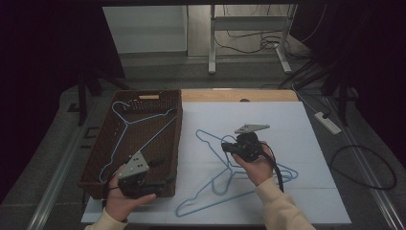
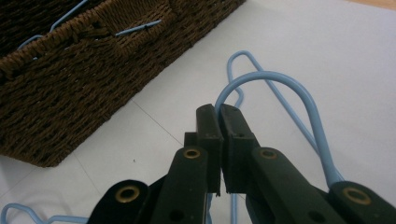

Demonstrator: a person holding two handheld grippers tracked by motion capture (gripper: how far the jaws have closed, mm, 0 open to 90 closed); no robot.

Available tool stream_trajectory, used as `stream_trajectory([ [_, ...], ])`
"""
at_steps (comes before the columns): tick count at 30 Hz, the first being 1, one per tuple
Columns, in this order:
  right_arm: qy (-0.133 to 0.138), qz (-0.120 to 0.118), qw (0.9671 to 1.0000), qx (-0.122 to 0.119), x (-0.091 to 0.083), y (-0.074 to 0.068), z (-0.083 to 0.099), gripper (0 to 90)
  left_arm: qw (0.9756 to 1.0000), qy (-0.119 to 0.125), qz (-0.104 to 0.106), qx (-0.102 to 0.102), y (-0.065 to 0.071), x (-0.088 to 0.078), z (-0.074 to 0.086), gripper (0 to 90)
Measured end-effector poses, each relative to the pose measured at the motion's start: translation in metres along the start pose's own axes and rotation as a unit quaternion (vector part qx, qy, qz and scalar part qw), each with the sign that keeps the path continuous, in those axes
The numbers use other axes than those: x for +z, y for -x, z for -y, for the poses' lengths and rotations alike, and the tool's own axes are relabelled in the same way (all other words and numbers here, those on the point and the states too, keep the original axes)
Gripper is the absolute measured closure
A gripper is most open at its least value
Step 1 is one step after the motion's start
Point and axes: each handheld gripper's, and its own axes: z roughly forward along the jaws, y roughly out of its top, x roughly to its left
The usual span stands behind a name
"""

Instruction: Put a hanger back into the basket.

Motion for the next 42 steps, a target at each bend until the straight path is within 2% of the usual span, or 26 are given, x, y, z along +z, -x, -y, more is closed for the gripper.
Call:
stream_trajectory([
  [9, 0.008, -0.005, 0.9999, -0.004, -0.005, -0.001, 0.0, 88.0, 0.9995, -0.02, 0.023, -0.001, 0.008, 0.022, -0.013, 32.4],
  [16, 0.017, -0.009, 0.9998, -0.008, -0.01, -0.004, 0.002, 88.0, 0.9976, -0.044, 0.053, 0.007, 0.021, 0.046, -0.029, 30.5],
  [22, 0.02, -0.011, 0.9997, -0.009, -0.013, -0.005, 0.002, 88.0, 0.996, -0.065, 0.061, 0.002, 0.027, 0.062, -0.035, 30.2],
  [25, 0.022, -0.012, 0.9996, -0.01, -0.015, -0.005, 0.002, 88.0, 0.9937, -0.087, 0.071, 0.0, 0.033, 0.075, -0.038, 30.2],
  [33, 0.031, -0.015, 0.9994, -0.011, -0.019, -0.008, 0.004, 87.9, 0.9897, -0.116, 0.084, 0.004, 0.046, 0.099, -0.039, 29.7],
  [37, 0.034, -0.015, 0.9992, -0.015, -0.02, -0.01, 0.005, 87.9, 0.9867, -0.138, 0.086, 0.001, 0.052, 0.116, -0.035, 29.6],
  [38, 0.034, -0.015, 0.9992, -0.015, -0.02, -0.01, 0.005, 87.9, 0.9867, -0.138, 0.086, 0.001, 0.052, 0.116, -0.035, 29.5],
  [39, 0.036, -0.016, 0.9991, -0.015, -0.02, -0.011, 0.005, 87.9, 0.9855, -0.146, 0.087, 0.003, 0.054, 0.121, -0.034, 29.5],
  [42, 0.039, -0.016, 0.999, -0.018, -0.021, -0.012, 0.006, 88.0, 0.9835, -0.162, 0.08, 0.004, 0.058, 0.131, -0.032, 30.2],
])
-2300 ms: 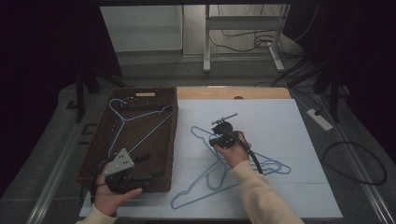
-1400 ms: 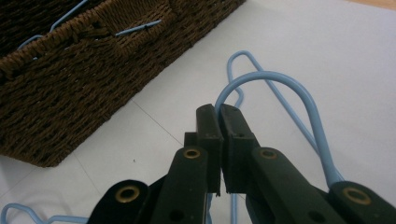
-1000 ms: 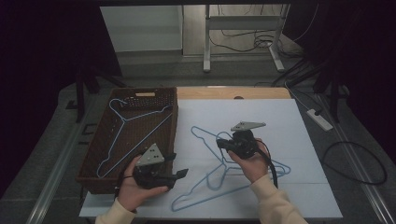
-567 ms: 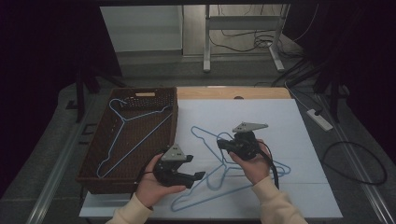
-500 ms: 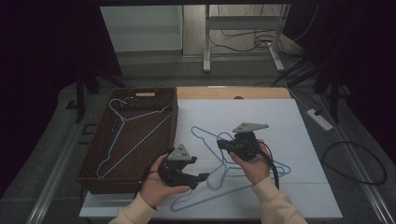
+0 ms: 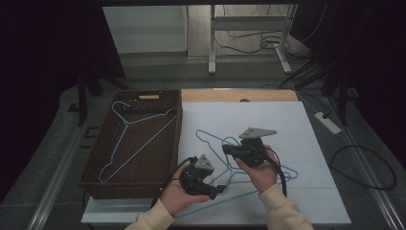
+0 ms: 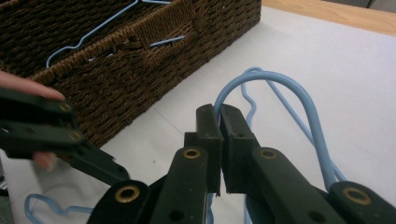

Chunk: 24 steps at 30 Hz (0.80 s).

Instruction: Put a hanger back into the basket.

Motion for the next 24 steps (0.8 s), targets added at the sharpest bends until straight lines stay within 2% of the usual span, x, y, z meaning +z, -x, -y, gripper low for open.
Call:
stream_trajectory([
  [3, 0.003, 0.0, 1.0, -0.001, -0.001, -0.001, 0.0, 87.9, 0.9999, -0.009, -0.005, -0.002, 0.001, 0.009, -0.002, 31.2],
  [5, 0.004, -0.001, 1.0, -0.004, -0.002, -0.002, 0.0, 88.0, 0.9998, -0.006, -0.017, -0.009, 0.0, 0.014, -0.002, 32.6],
  [8, 0.008, 0.0, 0.9999, -0.009, -0.003, -0.003, 0.0, 88.0, 0.9995, -0.013, -0.023, -0.016, -0.003, 0.02, -0.002, 38.8],
  [15, 0.014, -0.002, 0.9999, -0.007, -0.008, -0.004, 0.0, 87.9, 0.9987, -0.033, -0.014, -0.036, -0.009, 0.031, 0.002, 67.2],
  [16, 0.015, -0.003, 0.9999, -0.007, -0.008, -0.003, 0.0, 87.9, 0.9987, -0.036, -0.015, -0.034, -0.01, 0.032, 0.002, 71.2],
  [19, 0.014, -0.007, 0.9998, -0.009, -0.01, -0.003, 0.001, 87.8, 0.9986, -0.029, -0.01, -0.043, -0.013, 0.031, 0.004, 82.3],
  [22, 0.017, -0.015, 0.9997, -0.008, -0.013, -0.002, 0.001, 87.5, 0.9989, -0.025, -0.004, -0.04, -0.013, 0.03, 0.004, 82.9],
  [24, 0.024, -0.018, 0.9994, -0.015, -0.016, -0.002, 0.002, 85.1, 0.999, -0.019, 0.002, -0.041, -0.011, 0.03, 0.003, 83.8],
])
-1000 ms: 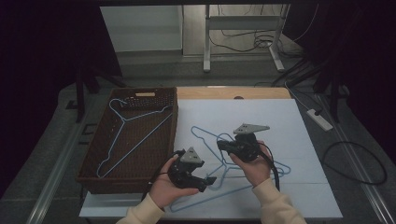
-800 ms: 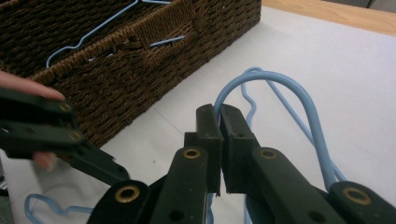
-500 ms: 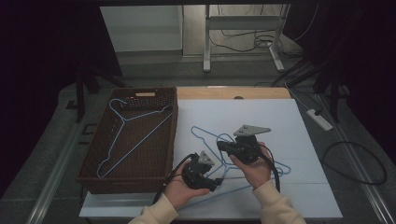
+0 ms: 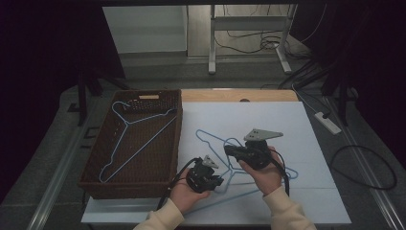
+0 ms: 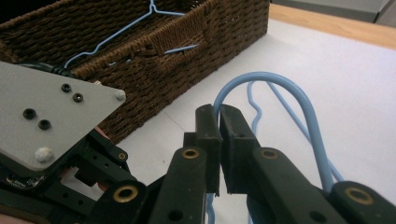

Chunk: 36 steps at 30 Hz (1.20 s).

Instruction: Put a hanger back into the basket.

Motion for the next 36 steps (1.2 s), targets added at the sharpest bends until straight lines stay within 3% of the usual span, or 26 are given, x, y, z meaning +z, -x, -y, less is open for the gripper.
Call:
stream_trajectory([
  [3, 0.019, 0.001, 0.9997, -0.013, -0.008, -0.001, 0.002, 70.1, 0.9998, 0.012, 0.013, -0.012, -0.001, -0.002, 0.001, 85.2],
  [8, 0.063, 0.011, 0.9979, -0.012, -0.036, 0.001, 0.013, 51.7, 0.9991, 0.025, 0.035, -0.006, 0.002, -0.007, 0.002, 85.8],
  [10, 0.07, 0.014, 0.9974, -0.011, -0.042, 0.002, 0.017, 50.5, 0.9988, 0.03, 0.039, -0.007, 0.003, -0.008, 0.002, 85.8],
  [11, 0.084, 0.025, 0.9962, -0.006, -0.058, 0.006, 0.03, 47.7, 0.9983, 0.036, 0.045, -0.006, 0.005, -0.012, 0.002, 85.8],
  [19, 0.115, 0.054, 0.9916, 0.023, -0.095, 0.02, 0.067, 40.7, 0.9967, 0.057, 0.058, 0.004, 0.017, -0.028, -0.002, 85.9],
  [21, 0.117, 0.063, 0.9909, 0.02, -0.103, 0.024, 0.074, 39.5, 0.9964, 0.061, 0.059, 0.009, 0.02, -0.032, -0.002, 85.9],
  [23, 0.111, 0.073, 0.9911, 0.013, -0.107, 0.028, 0.079, 38.2, 0.996, 0.064, 0.062, 0.009, 0.021, -0.035, -0.003, 85.9],
  [31, 0.116, 0.093, 0.9885, 0.028, -0.117, 0.046, 0.088, 36.8, 0.9935, 0.09, 0.069, 0.007, 0.02, -0.054, -0.006, 85.9],
  [36, 0.11, 0.094, 0.9891, 0.026, -0.118, 0.051, 0.091, 35.9, 0.9911, 0.121, 0.055, -0.009, 0.012, -0.076, -0.008, 85.9],
])
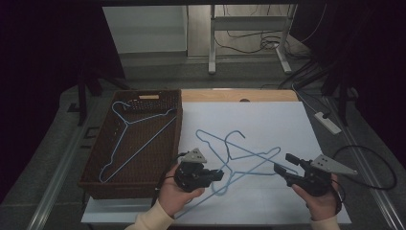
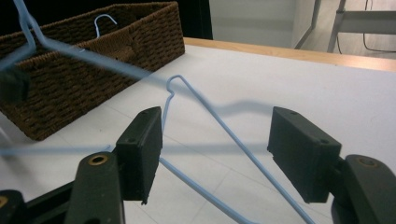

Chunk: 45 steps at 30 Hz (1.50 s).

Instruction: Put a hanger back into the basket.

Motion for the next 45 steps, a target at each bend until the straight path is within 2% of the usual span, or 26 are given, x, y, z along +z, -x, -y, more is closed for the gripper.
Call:
stream_trajectory([
  [3, -0.006, 0.002, 1.0, 0.003, 0.001, 0.002, 0.003, 35.9, 0.9999, 0.015, -0.006, -0.001, -0.003, -0.013, -0.004, 85.9],
  [10, -0.014, 0.002, 0.9999, 0.005, 0.004, 0.004, 0.006, 35.9, 0.998, 0.059, -0.02, -0.008, -0.017, -0.06, -0.012, 85.9],
  [22, -0.026, -0.005, 0.9996, -0.001, 0.009, 0.007, 0.011, 35.8, 0.9932, 0.093, -0.07, -0.011, -0.044, -0.119, -0.015, 85.9],
  [23, -0.026, -0.005, 0.9996, -0.001, 0.009, 0.007, 0.011, 35.8, 0.9932, 0.093, -0.07, -0.011, -0.044, -0.119, -0.015, 85.9],
  [30, -0.035, -0.007, 0.9993, -0.006, 0.011, 0.009, 0.014, 35.5, 0.9892, 0.097, -0.107, -0.022, -0.066, -0.144, -0.008, 85.9],
  [32, -0.035, -0.007, 0.9993, -0.006, 0.011, 0.01, 0.014, 35.4, 0.9887, 0.099, -0.11, -0.024, -0.068, -0.146, -0.007, 85.9],
  [35, -0.038, -0.006, 0.9992, -0.007, 0.012, 0.01, 0.015, 35.2, 0.9855, 0.102, -0.131, -0.034, -0.081, -0.156, -0.003, 85.9],
  [38, -0.041, -0.006, 0.9991, -0.008, 0.013, 0.01, 0.015, 35.1, 0.9843, 0.102, -0.139, -0.037, -0.086, -0.159, -0.001, 85.9],
  [40, -0.043, -0.007, 0.999, -0.01, 0.013, 0.009, 0.016, 35.1, 0.9812, 0.103, -0.158, -0.043, -0.097, -0.167, 0.004, 85.9],
  [45, -0.047, -0.006, 0.9988, -0.014, 0.015, 0.009, 0.017, 35.0, 0.9782, 0.098, -0.176, -0.048, -0.11, -0.172, 0.009, 85.9],
])
